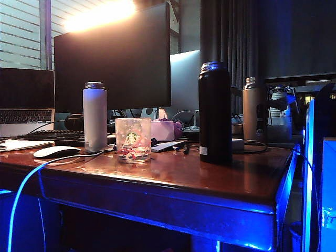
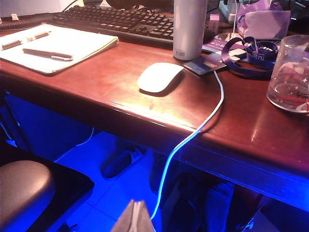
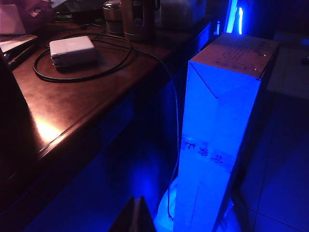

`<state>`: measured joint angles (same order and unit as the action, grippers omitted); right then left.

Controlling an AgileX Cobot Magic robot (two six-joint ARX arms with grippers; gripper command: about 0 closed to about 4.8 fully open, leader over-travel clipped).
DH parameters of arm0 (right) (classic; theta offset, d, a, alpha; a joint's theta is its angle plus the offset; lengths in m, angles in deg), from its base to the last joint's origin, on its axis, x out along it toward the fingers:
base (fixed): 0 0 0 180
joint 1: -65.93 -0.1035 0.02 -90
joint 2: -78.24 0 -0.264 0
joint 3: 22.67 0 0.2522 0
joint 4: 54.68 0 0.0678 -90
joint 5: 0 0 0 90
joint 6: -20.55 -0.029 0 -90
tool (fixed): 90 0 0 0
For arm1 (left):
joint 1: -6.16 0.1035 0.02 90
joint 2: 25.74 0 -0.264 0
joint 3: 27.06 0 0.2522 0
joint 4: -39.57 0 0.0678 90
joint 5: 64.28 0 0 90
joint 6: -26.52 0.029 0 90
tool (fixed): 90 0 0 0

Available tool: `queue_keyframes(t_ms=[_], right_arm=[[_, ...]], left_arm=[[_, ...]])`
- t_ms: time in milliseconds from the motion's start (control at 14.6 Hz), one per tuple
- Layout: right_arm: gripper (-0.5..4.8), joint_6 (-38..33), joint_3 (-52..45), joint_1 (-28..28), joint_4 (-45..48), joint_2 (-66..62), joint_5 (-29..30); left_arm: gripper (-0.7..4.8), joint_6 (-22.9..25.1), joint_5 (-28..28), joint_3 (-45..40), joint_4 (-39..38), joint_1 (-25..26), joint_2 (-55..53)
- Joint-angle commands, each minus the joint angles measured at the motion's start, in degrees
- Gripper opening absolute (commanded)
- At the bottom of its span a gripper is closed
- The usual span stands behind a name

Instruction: Pick up the black thermos, pour a little water from inside into the glass cup, then place the black thermos back on the table.

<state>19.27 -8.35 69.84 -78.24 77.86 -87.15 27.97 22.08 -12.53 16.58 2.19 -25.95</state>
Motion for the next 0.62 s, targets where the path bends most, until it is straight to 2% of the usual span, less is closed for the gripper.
queue_keyframes(t_ms=[69,548,617], right_arm=[[-0.05,-0.2,-0.2,0.0,0.6,0.0,0.1],[-0.05,-0.2,-0.2,0.0,0.6,0.0,0.1],[-0.05,-0.2,-0.2,0.0,0.6,0.0,0.1]], left_arm=[[-0.04,0.0,-0.2,-0.5,-1.0,0.0,0.2],[-0.04,-0.5,-0.2,-0.4,-0.3,-0.1,0.2],[-0.04,-2.2,-0.2,-0.4,3.4,-0.1,0.2]])
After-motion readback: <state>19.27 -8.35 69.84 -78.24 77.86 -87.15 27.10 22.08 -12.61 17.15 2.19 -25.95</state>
